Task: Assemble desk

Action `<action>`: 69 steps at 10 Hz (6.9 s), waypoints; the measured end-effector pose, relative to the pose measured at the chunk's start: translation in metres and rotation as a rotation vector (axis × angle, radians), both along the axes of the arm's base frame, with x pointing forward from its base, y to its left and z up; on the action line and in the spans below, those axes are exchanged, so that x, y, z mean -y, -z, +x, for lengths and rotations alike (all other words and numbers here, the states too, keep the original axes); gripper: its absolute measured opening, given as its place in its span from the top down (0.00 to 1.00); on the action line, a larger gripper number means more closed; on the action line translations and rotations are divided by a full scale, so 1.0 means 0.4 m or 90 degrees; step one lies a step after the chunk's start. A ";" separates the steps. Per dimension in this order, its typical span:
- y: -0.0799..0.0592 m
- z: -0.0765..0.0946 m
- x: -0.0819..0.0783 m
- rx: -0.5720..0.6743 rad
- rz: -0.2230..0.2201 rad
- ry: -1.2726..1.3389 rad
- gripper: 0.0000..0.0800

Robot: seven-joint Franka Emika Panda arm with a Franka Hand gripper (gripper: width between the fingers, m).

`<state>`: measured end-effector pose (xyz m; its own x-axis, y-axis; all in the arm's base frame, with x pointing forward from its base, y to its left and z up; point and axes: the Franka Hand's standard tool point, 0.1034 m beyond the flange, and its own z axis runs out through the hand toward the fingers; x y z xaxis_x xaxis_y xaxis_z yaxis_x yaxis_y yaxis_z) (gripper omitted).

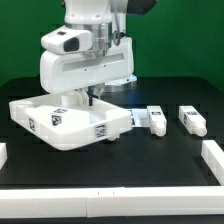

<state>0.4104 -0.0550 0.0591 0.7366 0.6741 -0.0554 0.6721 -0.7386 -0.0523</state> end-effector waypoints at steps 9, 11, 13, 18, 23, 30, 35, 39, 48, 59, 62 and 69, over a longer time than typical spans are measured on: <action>0.007 0.097 -0.103 -0.003 0.015 -0.241 0.93; 0.016 0.110 -0.121 -0.017 0.013 -0.270 0.93; 0.021 0.105 -0.117 -0.021 0.013 -0.268 0.93; 0.057 0.247 -0.130 -0.047 0.050 -0.483 0.93; 0.067 0.235 -0.127 -0.052 0.051 -0.482 0.93; 0.109 0.266 -0.160 -0.041 0.058 -0.518 0.92; 0.049 0.309 -0.170 -0.051 0.054 -0.499 0.26; -0.020 0.447 -0.180 -0.017 0.042 -0.488 0.19; 0.031 0.507 -0.226 0.079 0.024 -0.556 0.19; 0.084 0.504 -0.285 0.066 0.025 -0.539 0.65; 0.042 0.516 -0.267 0.077 0.014 -0.525 0.65; -0.074 0.479 -0.217 0.086 -0.008 -0.374 0.65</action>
Offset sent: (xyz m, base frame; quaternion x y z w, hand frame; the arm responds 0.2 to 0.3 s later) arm 0.0000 0.0000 0.0000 0.0000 0.0000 0.0000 1.0000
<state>0.6022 0.0317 0.0886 0.2418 0.9703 0.0016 0.9680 -0.2413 0.0688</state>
